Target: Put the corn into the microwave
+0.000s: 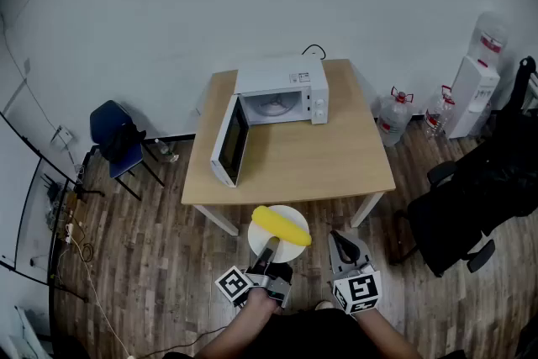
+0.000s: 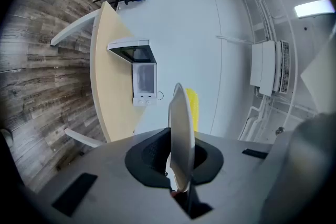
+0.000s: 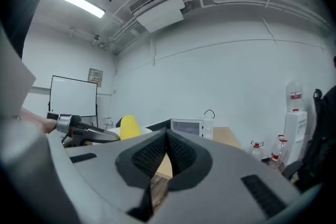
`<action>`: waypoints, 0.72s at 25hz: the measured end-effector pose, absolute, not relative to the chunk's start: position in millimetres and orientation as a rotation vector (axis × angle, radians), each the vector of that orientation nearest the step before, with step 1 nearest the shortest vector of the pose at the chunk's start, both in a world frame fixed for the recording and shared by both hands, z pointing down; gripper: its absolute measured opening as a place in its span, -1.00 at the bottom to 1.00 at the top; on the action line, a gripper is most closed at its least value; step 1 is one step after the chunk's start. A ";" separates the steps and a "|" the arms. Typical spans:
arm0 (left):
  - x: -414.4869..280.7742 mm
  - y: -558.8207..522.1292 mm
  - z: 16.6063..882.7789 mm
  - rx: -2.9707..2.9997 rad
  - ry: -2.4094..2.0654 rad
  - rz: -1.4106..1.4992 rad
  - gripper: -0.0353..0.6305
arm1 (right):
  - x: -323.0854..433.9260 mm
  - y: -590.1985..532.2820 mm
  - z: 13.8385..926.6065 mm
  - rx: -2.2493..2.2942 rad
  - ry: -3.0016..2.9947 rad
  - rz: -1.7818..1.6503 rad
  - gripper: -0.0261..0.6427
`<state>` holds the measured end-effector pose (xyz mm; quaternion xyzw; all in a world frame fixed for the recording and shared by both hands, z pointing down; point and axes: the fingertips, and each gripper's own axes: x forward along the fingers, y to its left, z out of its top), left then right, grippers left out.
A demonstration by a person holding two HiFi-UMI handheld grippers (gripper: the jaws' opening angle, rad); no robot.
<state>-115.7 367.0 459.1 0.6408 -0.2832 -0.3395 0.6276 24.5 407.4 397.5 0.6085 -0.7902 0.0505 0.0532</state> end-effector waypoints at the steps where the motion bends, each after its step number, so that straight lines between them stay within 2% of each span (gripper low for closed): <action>1: -112.2 366.3 458.8 1.473 -0.650 -0.781 -0.84 | 28.7 407.2 397.7 1.851 -2.400 0.153 -0.74; 11: -82.5 380.7 456.3 1.475 -0.669 -0.837 -0.84 | 61.9 420.7 394.9 1.874 -2.419 0.100 -0.74; 18: -74.9 397.6 470.6 1.453 -0.692 -0.799 -0.84 | 56.6 428.9 418.7 1.869 -2.442 0.217 -0.74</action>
